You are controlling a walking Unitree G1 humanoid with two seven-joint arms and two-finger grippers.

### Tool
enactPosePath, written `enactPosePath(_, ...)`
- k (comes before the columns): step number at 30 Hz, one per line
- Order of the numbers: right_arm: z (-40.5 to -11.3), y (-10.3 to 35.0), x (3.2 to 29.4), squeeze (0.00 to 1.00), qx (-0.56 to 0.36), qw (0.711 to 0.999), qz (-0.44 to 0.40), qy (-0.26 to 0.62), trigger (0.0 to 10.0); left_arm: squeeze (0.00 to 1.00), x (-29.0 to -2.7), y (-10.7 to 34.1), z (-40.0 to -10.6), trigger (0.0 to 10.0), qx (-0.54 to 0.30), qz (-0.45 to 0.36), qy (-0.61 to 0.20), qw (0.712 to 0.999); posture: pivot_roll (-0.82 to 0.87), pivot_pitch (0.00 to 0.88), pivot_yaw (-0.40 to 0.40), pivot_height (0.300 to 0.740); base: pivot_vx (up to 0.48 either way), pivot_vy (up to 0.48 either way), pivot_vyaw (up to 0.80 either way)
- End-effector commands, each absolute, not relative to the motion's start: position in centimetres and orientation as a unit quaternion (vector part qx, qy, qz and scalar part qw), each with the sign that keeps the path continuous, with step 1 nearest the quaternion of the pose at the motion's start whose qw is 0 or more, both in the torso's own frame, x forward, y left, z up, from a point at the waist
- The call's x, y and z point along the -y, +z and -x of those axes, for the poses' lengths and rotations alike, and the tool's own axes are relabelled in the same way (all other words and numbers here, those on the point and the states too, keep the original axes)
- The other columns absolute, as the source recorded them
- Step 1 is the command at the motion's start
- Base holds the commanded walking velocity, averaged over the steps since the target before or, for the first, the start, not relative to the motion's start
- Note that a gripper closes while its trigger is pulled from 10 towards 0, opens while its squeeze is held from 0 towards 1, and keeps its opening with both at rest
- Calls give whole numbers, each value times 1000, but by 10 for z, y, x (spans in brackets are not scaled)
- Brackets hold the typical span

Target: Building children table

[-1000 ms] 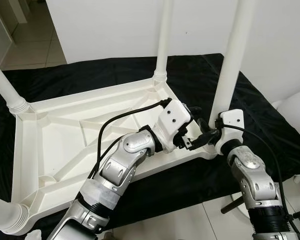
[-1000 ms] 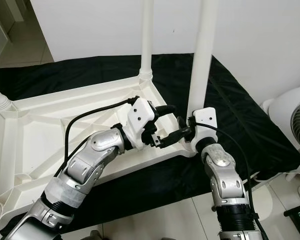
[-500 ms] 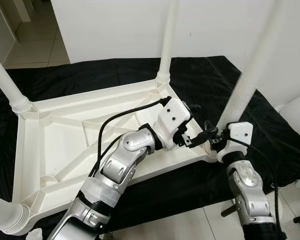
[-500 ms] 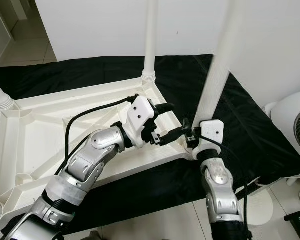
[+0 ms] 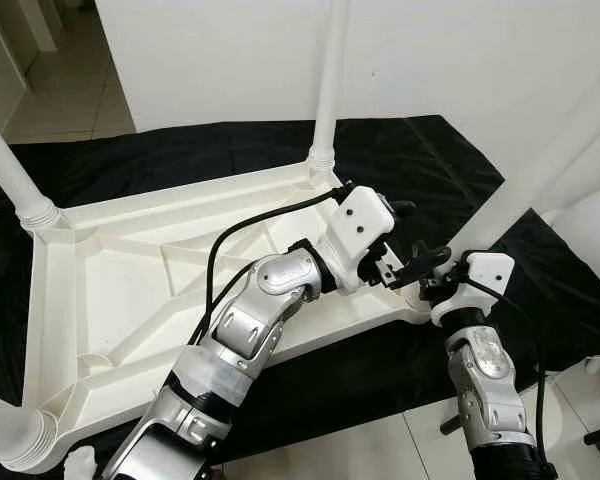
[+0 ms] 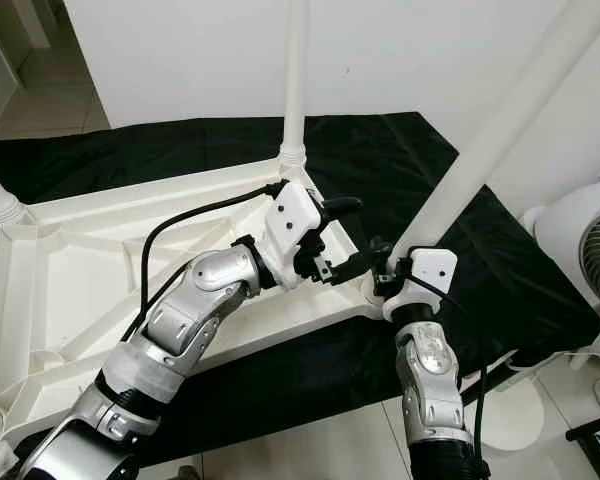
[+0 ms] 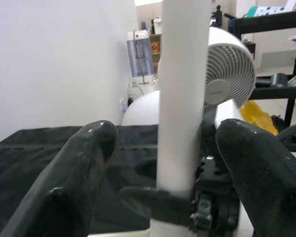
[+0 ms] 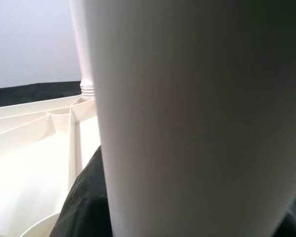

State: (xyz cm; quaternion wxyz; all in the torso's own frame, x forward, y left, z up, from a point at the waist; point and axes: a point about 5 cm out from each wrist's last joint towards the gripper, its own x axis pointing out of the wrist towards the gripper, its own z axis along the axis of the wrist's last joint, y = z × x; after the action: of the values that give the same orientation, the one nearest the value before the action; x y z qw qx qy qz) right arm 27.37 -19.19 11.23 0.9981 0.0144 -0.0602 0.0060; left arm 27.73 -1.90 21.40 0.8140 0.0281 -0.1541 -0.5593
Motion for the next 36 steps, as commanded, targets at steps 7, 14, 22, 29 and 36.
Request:
enactPosePath(7, -256, 85, 189, 0, -38, 999, 4, 38, 10000, 0, 27, 225, -279, 10000, 171, -20, -566, 806, -43, 31, 35, 740, 0, 0, 0)
enactPosePath(14, -246, 94, 168, 0, -48, 992, 13, 118, 10000, 0, 24, 234, -286, 10000, 176, -9, -563, 807, -51, 27, 31, 740, 0, 0, 0)
enactPosePath(22, -246, 115, 163, 0, -10, 990, 26, 138, 10000, 0, 14, 246, -289, 10000, 185, 12, -578, 795, -47, 11, 26, 740, 0, 0, 0)
enactPosePath(29, -243, 139, 176, 0, 12, 989, 38, 144, 10000, 0, 11, 254, -278, 10000, 180, 53, -636, 748, -46, 2, 25, 740, 0, 0, 0)
enactPosePath(36, -242, 168, 185, 0, 55, 984, 52, 161, 10000, 1000, 7, 253, -268, 10000, 160, 52, -694, 700, -44, 0, 24, 740, 0, 0, 0)
